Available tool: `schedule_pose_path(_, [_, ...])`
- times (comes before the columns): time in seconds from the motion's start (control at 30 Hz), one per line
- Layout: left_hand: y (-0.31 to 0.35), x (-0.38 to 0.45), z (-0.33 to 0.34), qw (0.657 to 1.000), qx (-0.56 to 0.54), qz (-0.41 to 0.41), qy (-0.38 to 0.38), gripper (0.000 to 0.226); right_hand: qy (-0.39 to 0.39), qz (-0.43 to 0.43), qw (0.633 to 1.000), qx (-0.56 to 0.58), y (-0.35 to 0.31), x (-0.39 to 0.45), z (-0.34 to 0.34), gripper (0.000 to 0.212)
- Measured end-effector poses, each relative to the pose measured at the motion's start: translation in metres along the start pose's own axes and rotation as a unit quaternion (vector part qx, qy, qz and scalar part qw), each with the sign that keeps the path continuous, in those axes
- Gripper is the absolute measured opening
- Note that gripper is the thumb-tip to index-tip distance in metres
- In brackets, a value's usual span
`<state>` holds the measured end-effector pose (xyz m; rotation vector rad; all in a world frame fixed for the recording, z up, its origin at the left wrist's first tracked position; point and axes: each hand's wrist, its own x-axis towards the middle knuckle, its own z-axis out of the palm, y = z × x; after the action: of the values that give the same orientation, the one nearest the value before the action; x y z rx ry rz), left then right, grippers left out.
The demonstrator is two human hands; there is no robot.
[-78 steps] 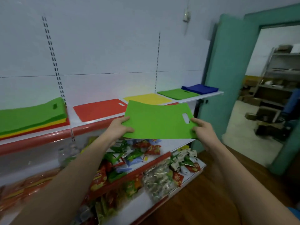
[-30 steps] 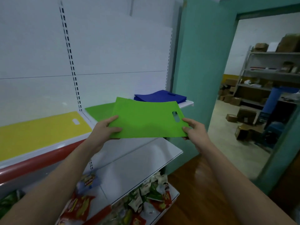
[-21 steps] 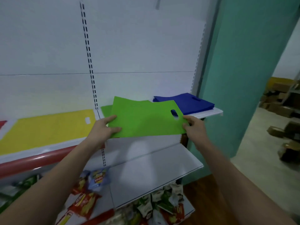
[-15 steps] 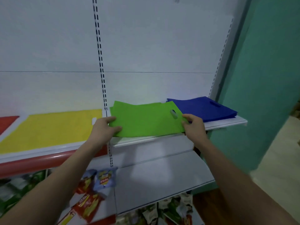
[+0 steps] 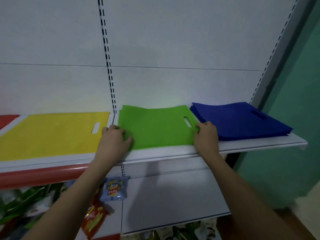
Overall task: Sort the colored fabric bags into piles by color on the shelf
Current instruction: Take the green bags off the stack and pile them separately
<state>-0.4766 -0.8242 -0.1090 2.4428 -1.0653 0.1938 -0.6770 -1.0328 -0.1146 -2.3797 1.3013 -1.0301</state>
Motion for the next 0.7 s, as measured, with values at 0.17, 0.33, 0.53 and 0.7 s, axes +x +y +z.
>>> schedule_pose_path(0.17, [0.007,-0.006,0.001,0.999,0.043,0.013,0.013,0.038,0.051,-0.028,0.998,-0.017,0.003,-0.005,0.002,0.02])
schedule_pose_path(0.33, [0.014,-0.011,-0.002,1.0,0.022,-0.007,0.017,0.034,0.051,-0.061,0.997,0.01,0.005,-0.006,0.002,0.022])
schedule_pose_path(0.53, [0.018,-0.016,-0.005,0.998,0.032,0.004,0.049,0.04,0.049,-0.08,0.995,0.044,0.002,-0.009,-0.003,0.027])
schedule_pose_path(0.7, [0.027,-0.031,-0.017,0.98,0.154,-0.005,0.127,0.039,0.005,-0.047,0.995,0.083,-0.001,-0.009,-0.016,0.026])
